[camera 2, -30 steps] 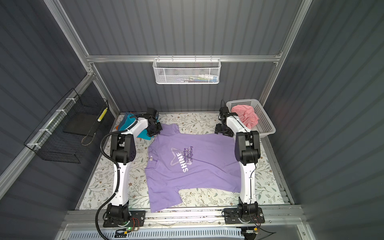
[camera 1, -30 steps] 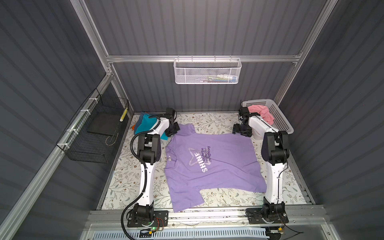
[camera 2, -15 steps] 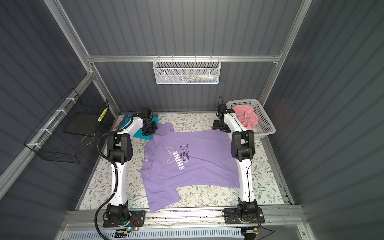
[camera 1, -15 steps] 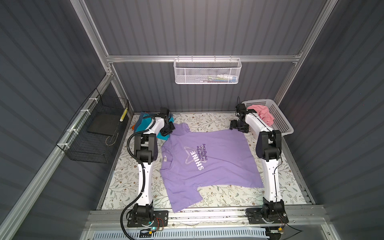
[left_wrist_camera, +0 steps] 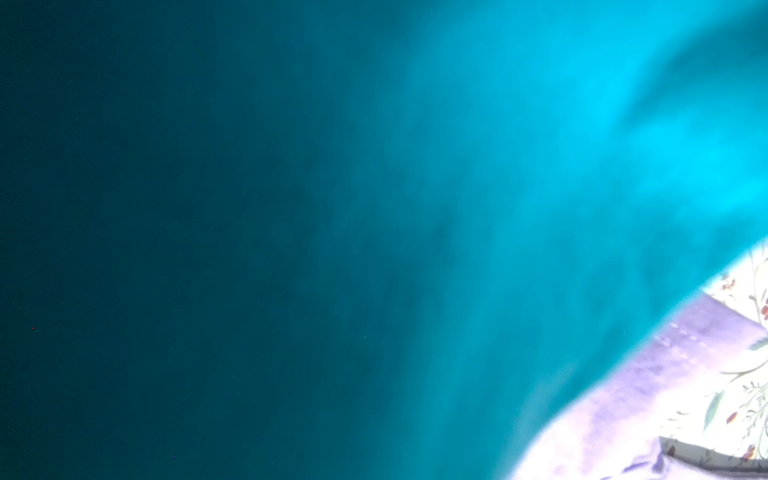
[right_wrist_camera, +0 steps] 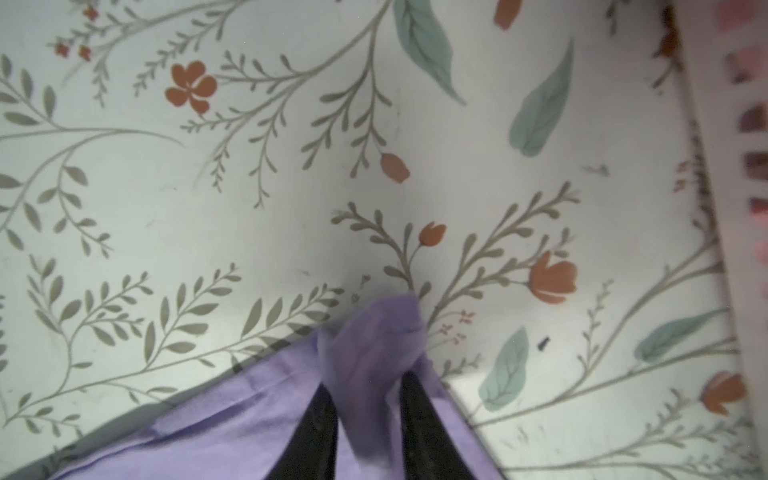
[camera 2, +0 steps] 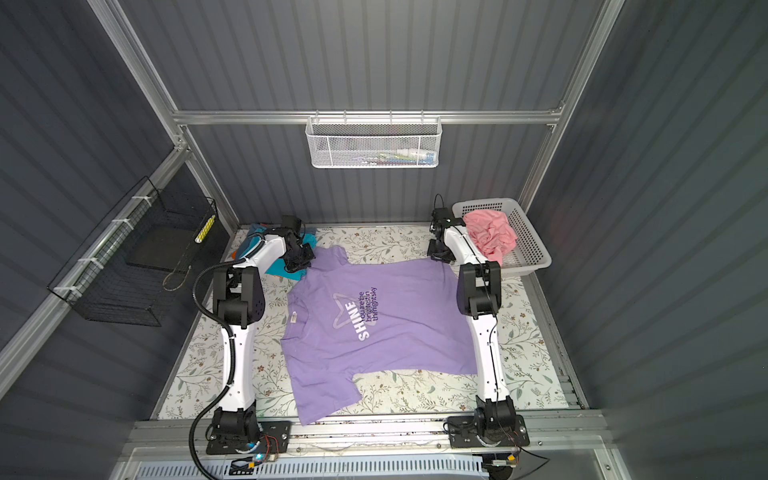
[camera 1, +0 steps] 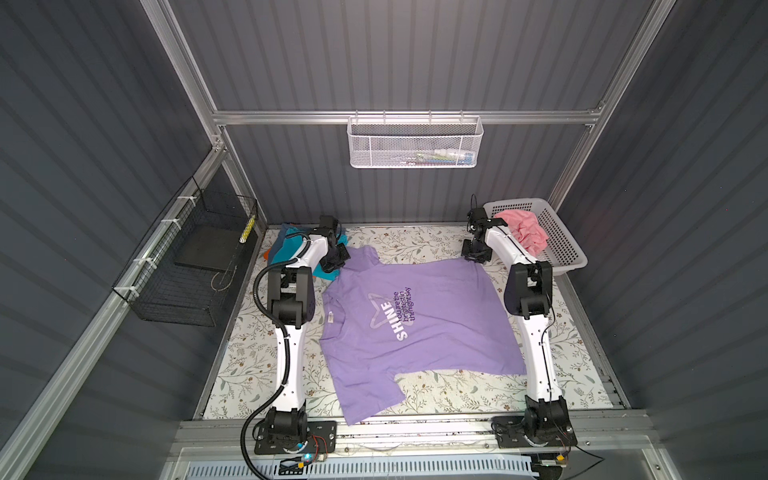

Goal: Fold and stack the t-shirts

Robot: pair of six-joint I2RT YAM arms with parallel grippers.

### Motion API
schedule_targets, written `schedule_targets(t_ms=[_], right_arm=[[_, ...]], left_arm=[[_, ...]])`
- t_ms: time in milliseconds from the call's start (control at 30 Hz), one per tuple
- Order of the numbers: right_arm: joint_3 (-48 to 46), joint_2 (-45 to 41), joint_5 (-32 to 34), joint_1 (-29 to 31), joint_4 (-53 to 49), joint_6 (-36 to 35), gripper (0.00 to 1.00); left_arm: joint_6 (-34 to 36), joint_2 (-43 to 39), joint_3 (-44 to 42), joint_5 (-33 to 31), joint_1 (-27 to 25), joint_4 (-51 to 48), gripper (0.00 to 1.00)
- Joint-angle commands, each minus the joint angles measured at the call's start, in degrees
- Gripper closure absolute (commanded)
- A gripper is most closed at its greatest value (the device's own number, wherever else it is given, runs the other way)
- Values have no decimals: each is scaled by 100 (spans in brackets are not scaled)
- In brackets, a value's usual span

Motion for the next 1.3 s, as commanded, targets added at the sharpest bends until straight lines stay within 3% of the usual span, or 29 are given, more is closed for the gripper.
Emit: schedule_targets(t_ms=[0,233,567,1000,1267], right_arm=[[16,78,5,26,-137,-31,97],[-559,-571,123,-87,155,-197,100],[-2711,-2203,-97,-159,1718,-420,100],[-4571,-3221,-55,-203,2461,-300,100],[-5331,-3610,41,-269,2612,-130,100]], left_arm=[[-84,-178,-92,130,24,-175,100],[-28,-354,138,146,24,-309,100],[-53,-864,44,233,32,-265,100],[-151,-2267,-2232,225,28,257,100],[-133,-2699,-3427,6,32,502,100]])
